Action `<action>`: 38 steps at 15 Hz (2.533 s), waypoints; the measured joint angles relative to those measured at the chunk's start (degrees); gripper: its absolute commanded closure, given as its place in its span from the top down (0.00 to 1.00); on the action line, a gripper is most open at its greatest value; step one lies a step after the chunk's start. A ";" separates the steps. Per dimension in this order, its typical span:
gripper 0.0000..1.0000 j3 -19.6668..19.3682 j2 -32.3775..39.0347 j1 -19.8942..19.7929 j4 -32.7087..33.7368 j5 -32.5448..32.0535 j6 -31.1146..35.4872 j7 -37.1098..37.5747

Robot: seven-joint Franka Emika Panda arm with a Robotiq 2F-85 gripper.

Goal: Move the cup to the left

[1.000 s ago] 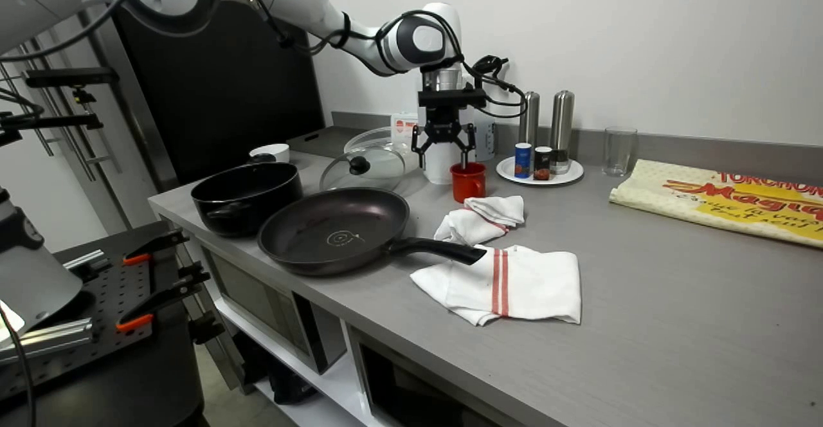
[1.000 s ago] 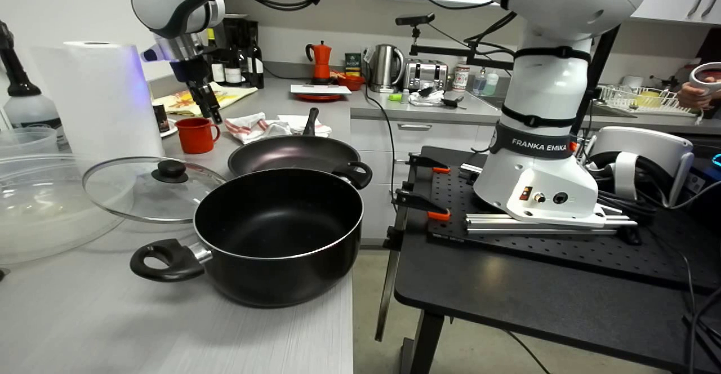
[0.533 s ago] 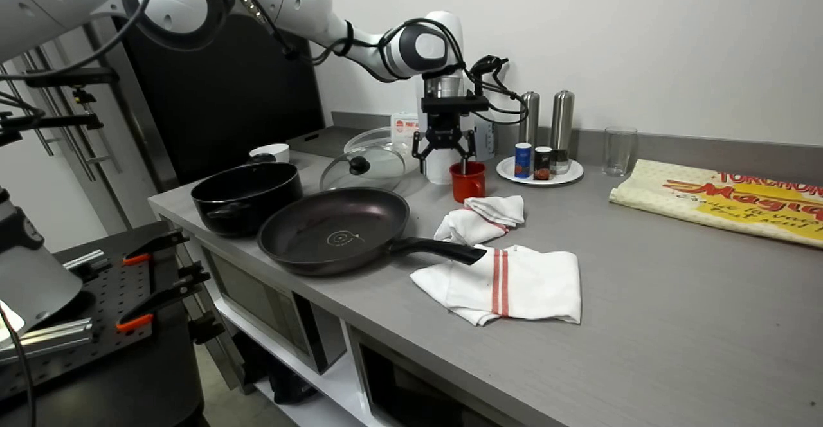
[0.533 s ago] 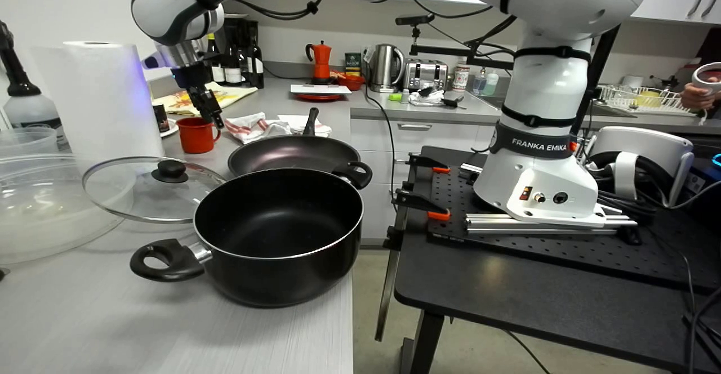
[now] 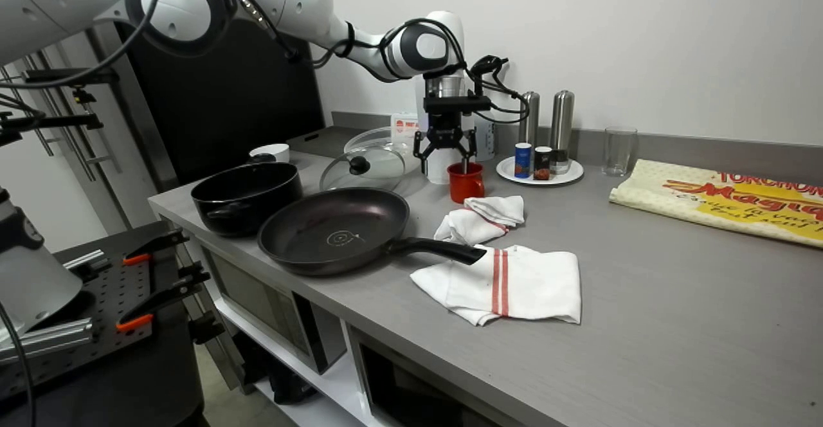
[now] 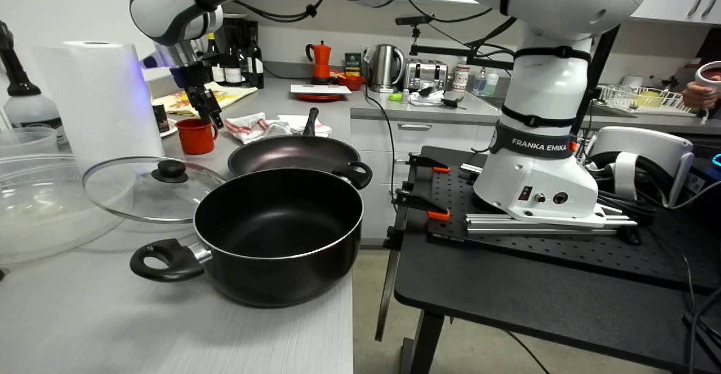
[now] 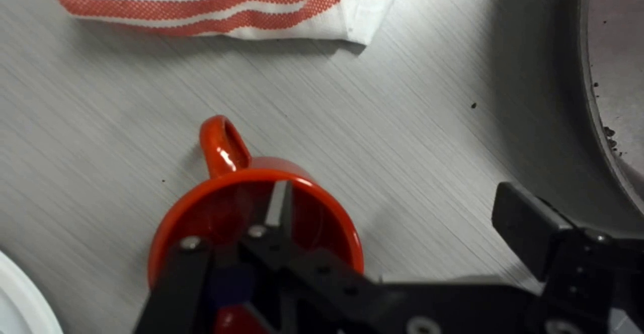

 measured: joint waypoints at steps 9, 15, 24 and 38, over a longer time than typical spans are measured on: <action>0.68 0.00 1.35 1.01 1.31 0.00 -0.97 -1.63; 0.21 0.00 1.38 1.07 1.46 0.00 -1.00 -1.90; 0.02 -0.04 1.36 0.98 2.60 -0.02 -1.01 -2.05; 0.02 -0.03 0.60 3.18 1.65 -0.02 2.97 -1.35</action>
